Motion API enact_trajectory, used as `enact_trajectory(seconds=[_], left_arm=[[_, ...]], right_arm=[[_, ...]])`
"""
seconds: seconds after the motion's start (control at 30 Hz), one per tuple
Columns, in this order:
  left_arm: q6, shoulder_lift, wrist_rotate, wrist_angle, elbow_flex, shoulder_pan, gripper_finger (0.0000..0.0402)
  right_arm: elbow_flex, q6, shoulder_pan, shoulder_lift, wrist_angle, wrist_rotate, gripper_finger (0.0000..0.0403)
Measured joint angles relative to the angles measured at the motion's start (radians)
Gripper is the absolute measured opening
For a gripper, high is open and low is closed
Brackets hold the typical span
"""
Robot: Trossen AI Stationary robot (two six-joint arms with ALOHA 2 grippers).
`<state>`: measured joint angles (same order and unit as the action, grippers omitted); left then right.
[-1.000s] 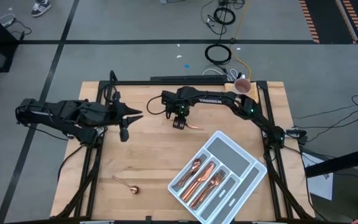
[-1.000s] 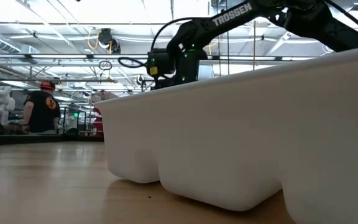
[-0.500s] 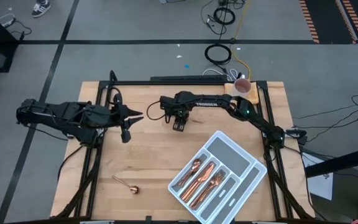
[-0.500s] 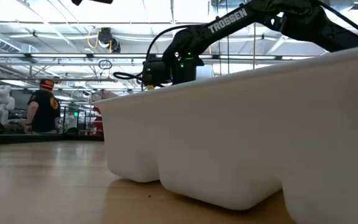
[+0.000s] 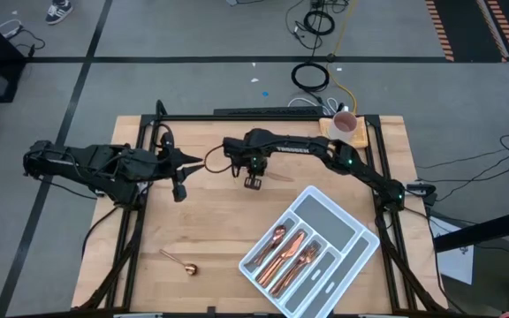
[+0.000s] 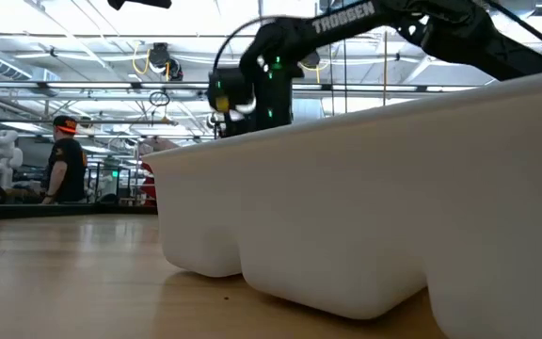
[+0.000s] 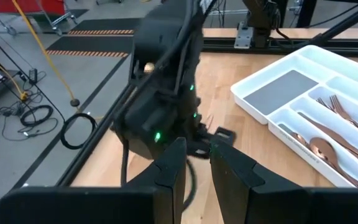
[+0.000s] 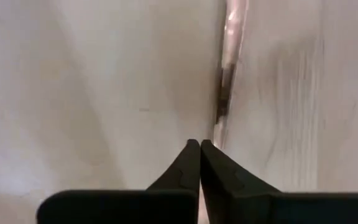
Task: Sort silverware
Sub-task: Put the gold table knife into the cutlery tray with the other gold table knives
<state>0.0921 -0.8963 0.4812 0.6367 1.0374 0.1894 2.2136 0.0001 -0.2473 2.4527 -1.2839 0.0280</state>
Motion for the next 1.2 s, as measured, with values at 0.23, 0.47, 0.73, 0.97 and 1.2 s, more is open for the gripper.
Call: enact_trajectory(seconds=[0.23, 0.47, 0.73, 0.97, 1.2], left_arm=[[0.007, 0.0, -0.001, 0.0, 0.0, 0.0, 0.008], [0.007, 0.0, -0.002, 0.0, 0.0, 0.0, 0.008], [0.006, 0.0, -0.002, 0.0, 0.0, 0.0, 0.008], [0.006, 0.0, -0.002, 0.001, 0.0, 0.0, 0.008], [0.005, 0.0, -0.002, 0.004, 0.0, 0.0, 0.008]], right_arm=[[0.019, -0.083, -0.023, -0.004, -0.002, 0.012, 0.0003], [-0.036, -0.124, -0.063, -0.005, -0.047, -0.129, 0.0111], [-0.104, -0.117, -0.067, -0.005, 0.038, -0.079, 0.0238], [-0.114, -0.074, -0.06, -0.005, 0.071, -0.046, 0.0228], [-0.113, 0.02, -0.049, 0.002, 0.117, -0.014, 0.0149]])
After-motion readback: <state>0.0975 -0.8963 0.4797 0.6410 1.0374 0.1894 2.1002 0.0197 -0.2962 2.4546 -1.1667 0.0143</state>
